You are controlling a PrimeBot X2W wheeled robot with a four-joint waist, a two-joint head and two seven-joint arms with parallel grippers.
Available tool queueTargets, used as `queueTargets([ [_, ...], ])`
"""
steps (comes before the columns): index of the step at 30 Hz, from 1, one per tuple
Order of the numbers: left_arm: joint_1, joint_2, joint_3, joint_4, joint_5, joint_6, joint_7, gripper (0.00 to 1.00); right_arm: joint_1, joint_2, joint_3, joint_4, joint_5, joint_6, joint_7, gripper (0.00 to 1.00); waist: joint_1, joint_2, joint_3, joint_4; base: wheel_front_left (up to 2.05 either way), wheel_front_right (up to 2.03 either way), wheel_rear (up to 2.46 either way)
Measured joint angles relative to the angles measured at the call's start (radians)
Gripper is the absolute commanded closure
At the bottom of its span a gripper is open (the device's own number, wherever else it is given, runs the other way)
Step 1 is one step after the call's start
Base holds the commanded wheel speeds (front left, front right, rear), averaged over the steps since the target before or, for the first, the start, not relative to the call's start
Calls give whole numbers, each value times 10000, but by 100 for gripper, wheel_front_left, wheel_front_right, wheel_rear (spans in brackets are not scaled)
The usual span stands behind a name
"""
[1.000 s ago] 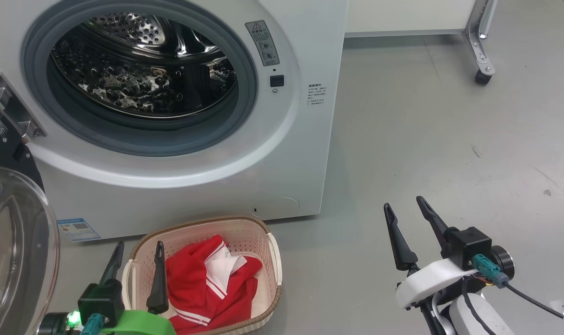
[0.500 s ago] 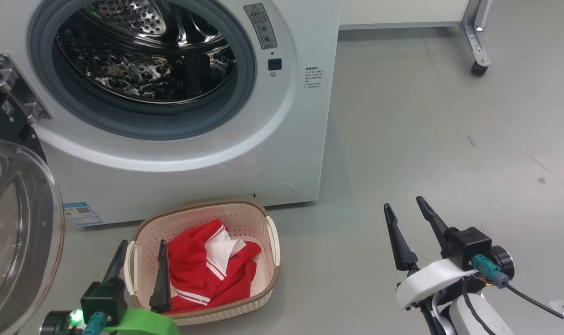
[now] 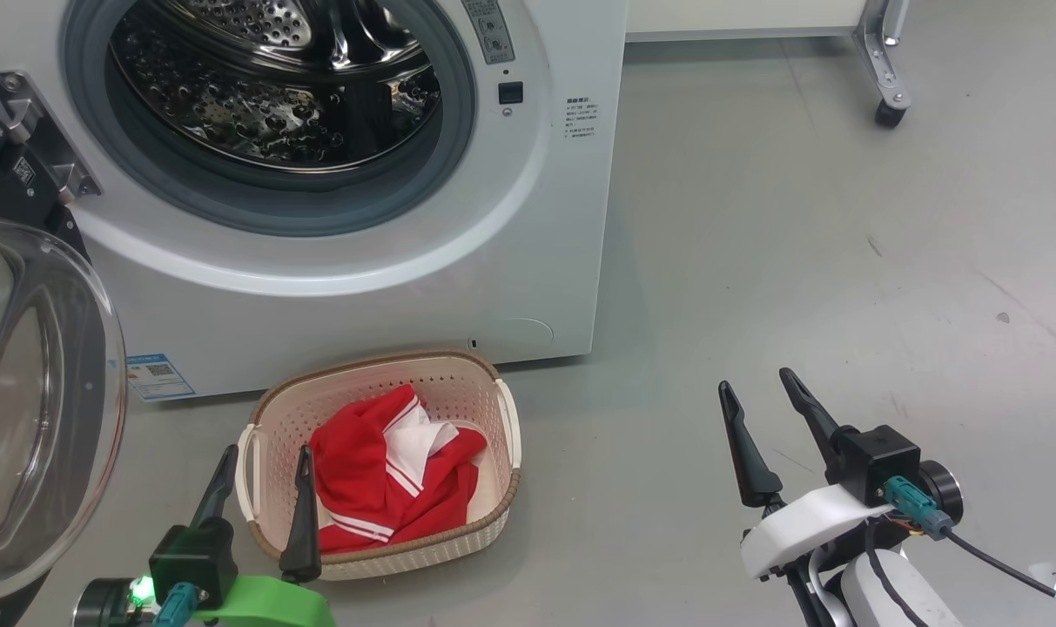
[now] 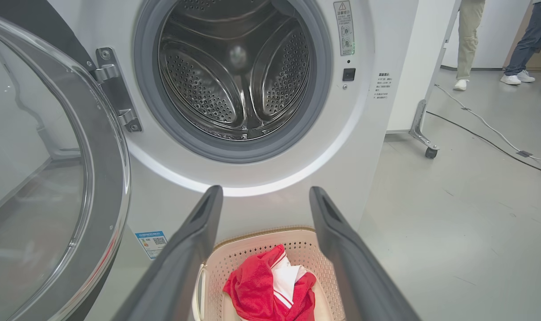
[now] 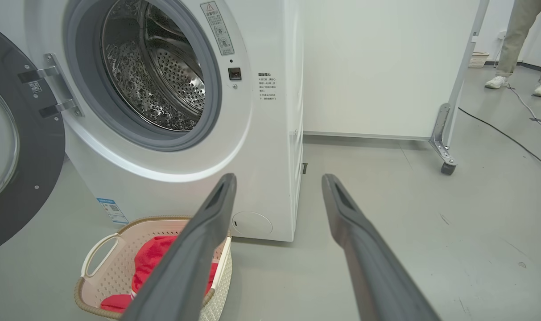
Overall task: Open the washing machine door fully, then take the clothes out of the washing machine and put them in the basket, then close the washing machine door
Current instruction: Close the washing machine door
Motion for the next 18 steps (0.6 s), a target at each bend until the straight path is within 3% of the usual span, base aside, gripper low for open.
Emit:
queueTargets([
  [18, 36, 6, -6, -46, 12, 2, 40, 0, 24, 2, -2, 69, 0, 0, 0, 0, 0, 0, -167, 22, -5, 5, 0],
])
